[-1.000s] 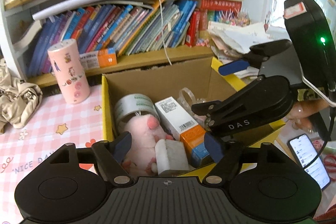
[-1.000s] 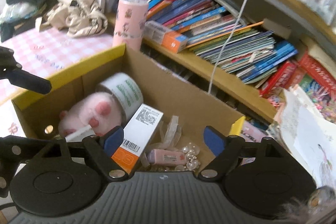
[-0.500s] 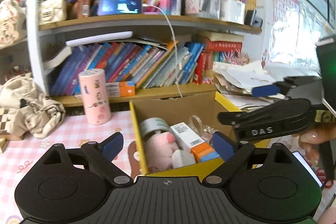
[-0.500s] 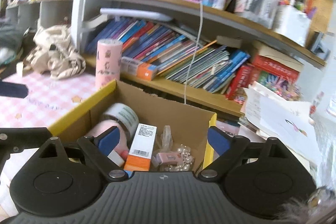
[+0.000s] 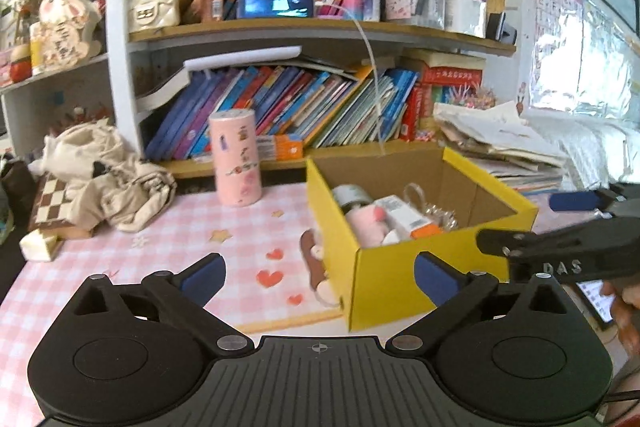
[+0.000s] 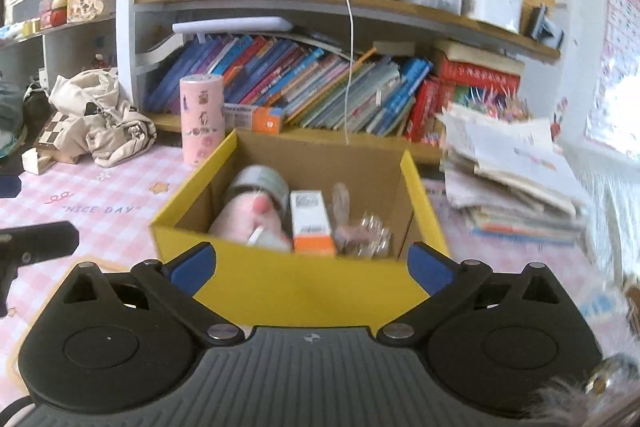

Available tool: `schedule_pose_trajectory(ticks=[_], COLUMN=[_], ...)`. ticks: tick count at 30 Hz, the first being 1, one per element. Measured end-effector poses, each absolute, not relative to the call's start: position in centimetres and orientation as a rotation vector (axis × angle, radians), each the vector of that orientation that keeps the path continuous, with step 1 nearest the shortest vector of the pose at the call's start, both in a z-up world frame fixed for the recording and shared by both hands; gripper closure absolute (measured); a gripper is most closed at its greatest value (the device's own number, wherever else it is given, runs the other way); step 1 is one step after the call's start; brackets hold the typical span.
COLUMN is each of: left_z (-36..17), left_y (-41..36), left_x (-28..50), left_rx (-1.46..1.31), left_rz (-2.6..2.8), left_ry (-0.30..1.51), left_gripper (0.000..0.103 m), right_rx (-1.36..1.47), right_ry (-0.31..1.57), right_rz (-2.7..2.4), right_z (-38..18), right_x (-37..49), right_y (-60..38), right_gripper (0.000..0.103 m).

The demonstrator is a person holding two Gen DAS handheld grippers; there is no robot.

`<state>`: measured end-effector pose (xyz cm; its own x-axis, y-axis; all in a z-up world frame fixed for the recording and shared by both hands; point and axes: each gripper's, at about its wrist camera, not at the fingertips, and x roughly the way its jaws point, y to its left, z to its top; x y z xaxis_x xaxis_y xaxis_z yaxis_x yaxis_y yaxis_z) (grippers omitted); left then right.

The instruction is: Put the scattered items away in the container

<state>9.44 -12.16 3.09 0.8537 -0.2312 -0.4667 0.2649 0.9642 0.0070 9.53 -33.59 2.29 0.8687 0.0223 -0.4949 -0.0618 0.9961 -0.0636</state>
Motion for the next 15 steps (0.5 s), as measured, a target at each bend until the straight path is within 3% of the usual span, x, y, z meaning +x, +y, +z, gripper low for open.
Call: schedule_pose_trajectory(ticks=[15], left_z=[0.5], left_y=[-8.5], left_x=[6.4], left_rx=[0.051], left_rz=[-0.201], left_ry=[0.59], left_gripper=[0.001], right_rx=[-0.015], right_ry=[0.597], right_rz=[-0.019], right_z=[0.0], right_x=[4.7], right_y=[-29.8], right_gripper=[0.0])
